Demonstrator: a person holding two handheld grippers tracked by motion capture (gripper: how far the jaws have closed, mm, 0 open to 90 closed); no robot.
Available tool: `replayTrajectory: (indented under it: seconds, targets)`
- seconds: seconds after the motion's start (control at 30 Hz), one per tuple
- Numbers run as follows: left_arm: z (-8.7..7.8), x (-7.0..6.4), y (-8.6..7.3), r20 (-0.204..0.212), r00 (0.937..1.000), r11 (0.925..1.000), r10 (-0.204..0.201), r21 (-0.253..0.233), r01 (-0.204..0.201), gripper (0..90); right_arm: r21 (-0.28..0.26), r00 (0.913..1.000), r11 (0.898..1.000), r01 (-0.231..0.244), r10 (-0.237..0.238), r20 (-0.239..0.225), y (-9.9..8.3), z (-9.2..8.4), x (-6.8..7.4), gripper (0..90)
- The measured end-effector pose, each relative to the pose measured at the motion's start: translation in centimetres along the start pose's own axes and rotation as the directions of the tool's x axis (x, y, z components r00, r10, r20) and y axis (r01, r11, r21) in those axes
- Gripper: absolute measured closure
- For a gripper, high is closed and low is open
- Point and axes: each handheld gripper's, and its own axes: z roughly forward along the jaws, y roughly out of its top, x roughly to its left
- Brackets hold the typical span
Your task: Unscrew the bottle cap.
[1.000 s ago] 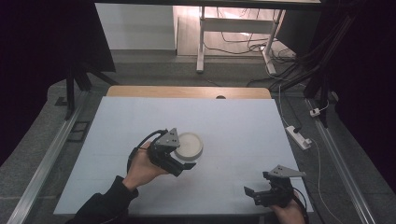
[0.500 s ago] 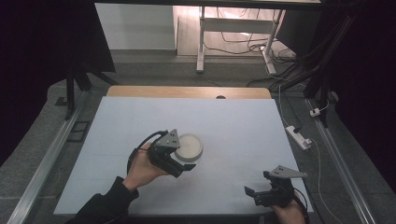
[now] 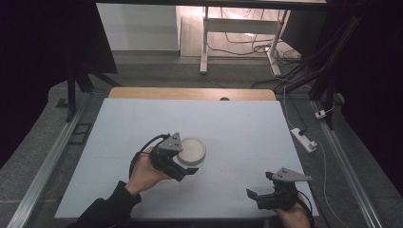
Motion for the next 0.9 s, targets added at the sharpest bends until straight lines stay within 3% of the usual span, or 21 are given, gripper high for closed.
replayTrajectory:
  seconds: [0.17,0.47,0.73,0.9]
  targets:
    - [-0.1,0.1,-0.1,-0.003,1.0,1.0,-0.004,0.0,0.004,7.6,-0.019,0.9993,0.999,0.032,-0.032,-0.017,0.7,0.1,0.5,0.0]
    - [-0.3,0.2,-0.2,-0.005,0.9999,0.9999,-0.01,-0.007,0.01,7.6,-0.025,0.9944,0.998,0.058,-0.06,-0.087,2.0,0.9,1.5,0.0]
    - [-0.3,0.3,-0.5,-0.004,0.9999,0.9998,-0.014,-0.012,0.014,7.6,-0.02,0.9908,0.999,0.032,-0.035,-0.131,2.9,1.7,2.1,0.0]
    - [-0.2,0.3,-0.5,-0.004,0.9998,0.9997,-0.019,-0.016,0.019,7.6,-0.023,0.9862,0.999,0.049,-0.052,-0.157,3.7,2.2,2.5,0.0]
